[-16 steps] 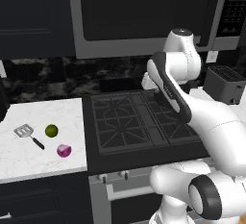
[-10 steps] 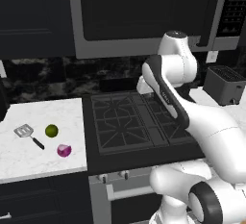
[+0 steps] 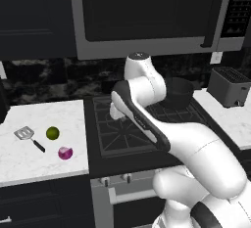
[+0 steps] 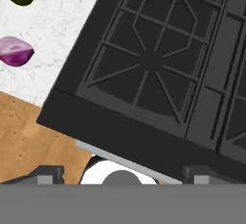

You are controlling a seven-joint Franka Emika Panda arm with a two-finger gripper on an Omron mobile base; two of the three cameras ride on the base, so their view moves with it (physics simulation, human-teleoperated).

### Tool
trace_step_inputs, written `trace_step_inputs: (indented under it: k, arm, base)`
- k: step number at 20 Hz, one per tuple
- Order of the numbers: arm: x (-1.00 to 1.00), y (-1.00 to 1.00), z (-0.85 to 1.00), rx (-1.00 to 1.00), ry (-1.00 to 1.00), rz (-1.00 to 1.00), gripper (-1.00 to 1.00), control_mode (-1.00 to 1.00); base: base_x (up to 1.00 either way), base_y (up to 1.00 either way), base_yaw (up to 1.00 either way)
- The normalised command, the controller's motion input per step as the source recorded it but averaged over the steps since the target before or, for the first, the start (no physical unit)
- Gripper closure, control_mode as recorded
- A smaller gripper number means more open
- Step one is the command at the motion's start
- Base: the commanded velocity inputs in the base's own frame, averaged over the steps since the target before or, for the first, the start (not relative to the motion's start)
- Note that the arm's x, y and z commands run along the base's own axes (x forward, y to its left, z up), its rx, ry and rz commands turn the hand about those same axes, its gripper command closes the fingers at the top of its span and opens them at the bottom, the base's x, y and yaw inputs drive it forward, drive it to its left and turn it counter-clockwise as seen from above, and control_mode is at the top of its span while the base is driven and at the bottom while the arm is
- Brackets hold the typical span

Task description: Put the onion and lime in the pot. Retrieve the spatula and lightly stir the vegetables in the pot.

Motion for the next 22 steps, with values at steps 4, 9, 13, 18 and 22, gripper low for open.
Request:
trace_step_inputs:
  k: [4, 9, 13, 18, 22]
  arm:
    - [0.05, 1.0, -0.47, -0.01, 0.15, 0.12, -1.0, -1.0]
    - [0.01, 1.0, -0.42, 0.0, 0.11, 0.08, -1.0, -1.0]
    - [0.0, 1.0, -0.45, -0.02, 0.06, 0.07, -1.0, -1.0]
    - [0.0, 0.9, -0.43, -0.06, 0.05, 0.01, -1.0, -1.0]
    - [0.0, 0.68, -0.42, -0.1, 0.01, -0.01, -1.0, -1.0]
  base:
    - [0.0, 0.0, 0.0]
    - [0.0, 0.0, 0.0]
    - [0.0, 0.0, 0.0]
    - [0.0, 0.0, 0.0]
    - [0.0, 0.0, 0.0]
